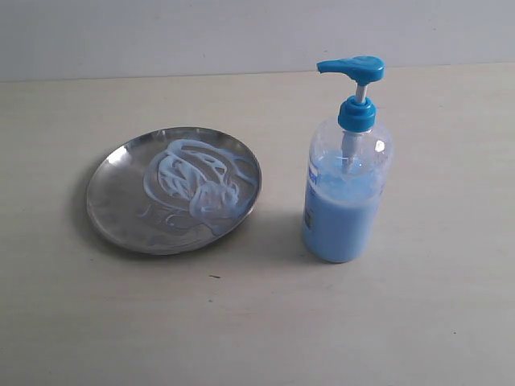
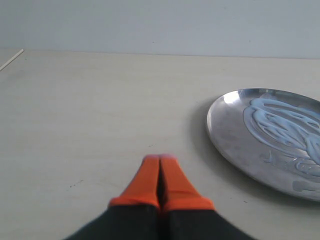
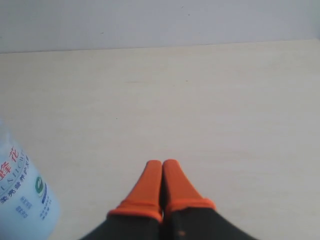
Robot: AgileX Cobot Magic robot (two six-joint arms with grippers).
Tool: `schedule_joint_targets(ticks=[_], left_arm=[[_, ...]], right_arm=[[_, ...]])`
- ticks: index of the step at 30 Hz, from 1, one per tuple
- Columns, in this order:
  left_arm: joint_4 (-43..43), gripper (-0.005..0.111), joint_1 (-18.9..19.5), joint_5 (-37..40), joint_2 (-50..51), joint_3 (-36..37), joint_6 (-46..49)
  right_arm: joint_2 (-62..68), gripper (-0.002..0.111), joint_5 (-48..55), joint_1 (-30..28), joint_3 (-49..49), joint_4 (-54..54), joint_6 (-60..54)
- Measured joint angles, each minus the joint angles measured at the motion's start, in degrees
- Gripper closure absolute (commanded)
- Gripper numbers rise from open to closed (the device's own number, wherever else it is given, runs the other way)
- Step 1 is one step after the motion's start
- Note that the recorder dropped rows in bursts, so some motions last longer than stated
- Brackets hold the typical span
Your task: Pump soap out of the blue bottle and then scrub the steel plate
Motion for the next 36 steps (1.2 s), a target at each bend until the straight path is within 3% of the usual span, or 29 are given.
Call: schedule_joint_targets(ticks=[19,26,28,36], left_arm=[[0.0,0.107,0.0,0.0,0.0,0.0,0.0],[0.0,0.107,0.0,0.0,0.0,0.0,0.0],[0.0,0.107,0.0,0.0,0.0,0.0,0.0],[0.0,0.107,0.0,0.0,0.0,0.0,0.0]], right_arm=[[0.7,0.108,-1.2,0.0,-0.1,0.7,0.0],[1.2,0.108,-2.6,0.0,-0.1,6.9,-1.1],[3.3,0.108,-0.3,0.0,-0.9,10.3,-5.5],[15.4,0.108,9.6,0.0,-4.2,39.2,-46.2]])
